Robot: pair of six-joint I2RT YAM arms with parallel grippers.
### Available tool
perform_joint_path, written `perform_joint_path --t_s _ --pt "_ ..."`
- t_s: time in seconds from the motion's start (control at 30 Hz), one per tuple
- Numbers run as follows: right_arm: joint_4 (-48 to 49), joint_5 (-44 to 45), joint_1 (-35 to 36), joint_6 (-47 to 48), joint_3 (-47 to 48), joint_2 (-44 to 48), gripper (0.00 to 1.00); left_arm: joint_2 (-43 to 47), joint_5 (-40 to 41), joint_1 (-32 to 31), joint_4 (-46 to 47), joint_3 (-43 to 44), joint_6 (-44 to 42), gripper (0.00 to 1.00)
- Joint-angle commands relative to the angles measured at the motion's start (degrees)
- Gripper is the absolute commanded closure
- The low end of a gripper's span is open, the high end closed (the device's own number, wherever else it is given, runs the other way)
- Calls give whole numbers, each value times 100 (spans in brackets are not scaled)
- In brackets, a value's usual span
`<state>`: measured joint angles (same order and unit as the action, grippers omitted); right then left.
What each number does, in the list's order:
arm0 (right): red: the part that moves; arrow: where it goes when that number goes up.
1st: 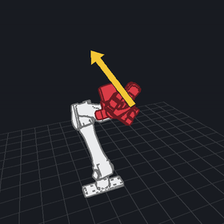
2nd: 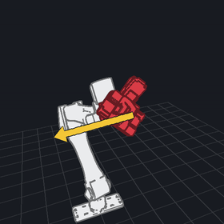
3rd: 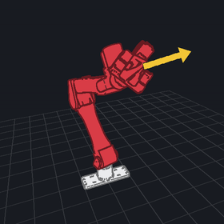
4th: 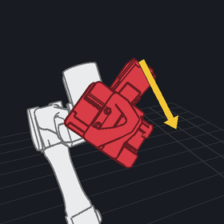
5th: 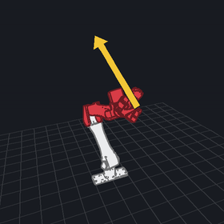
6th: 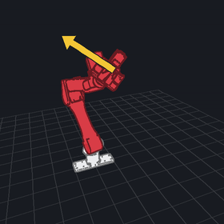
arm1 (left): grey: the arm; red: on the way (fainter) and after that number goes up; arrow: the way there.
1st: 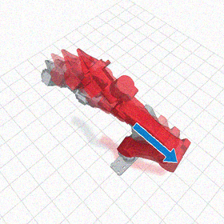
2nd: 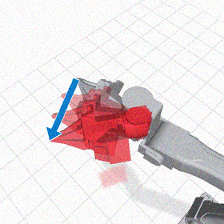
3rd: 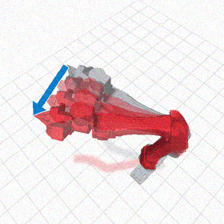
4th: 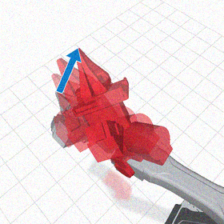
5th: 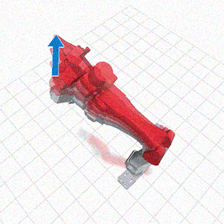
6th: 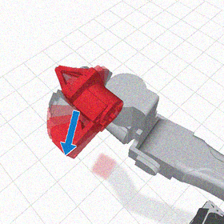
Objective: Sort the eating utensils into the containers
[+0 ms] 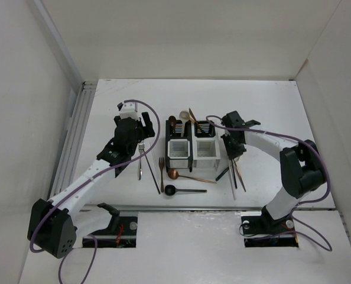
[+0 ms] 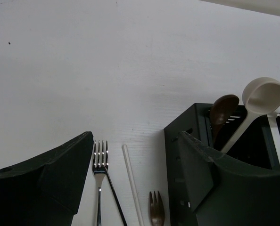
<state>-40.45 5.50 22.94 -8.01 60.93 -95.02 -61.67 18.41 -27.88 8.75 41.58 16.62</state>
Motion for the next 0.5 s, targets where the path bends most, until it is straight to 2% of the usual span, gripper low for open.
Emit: perform_joint_path --t_s 0.0,0.1,0.2,0.47 --pt "300 -58 26 -104 -37 -25 81 129 -13 19 197 -54 60 30" --pt "300 -58 26 -104 -37 -86 87 129 -13 19 197 -54 60 30" --pt "300 -110 26 -104 -37 -87 100 129 -13 19 197 -54 60 29" --pt "248 189 26 -157 -37 387 100 129 -13 19 197 -54 113 29"
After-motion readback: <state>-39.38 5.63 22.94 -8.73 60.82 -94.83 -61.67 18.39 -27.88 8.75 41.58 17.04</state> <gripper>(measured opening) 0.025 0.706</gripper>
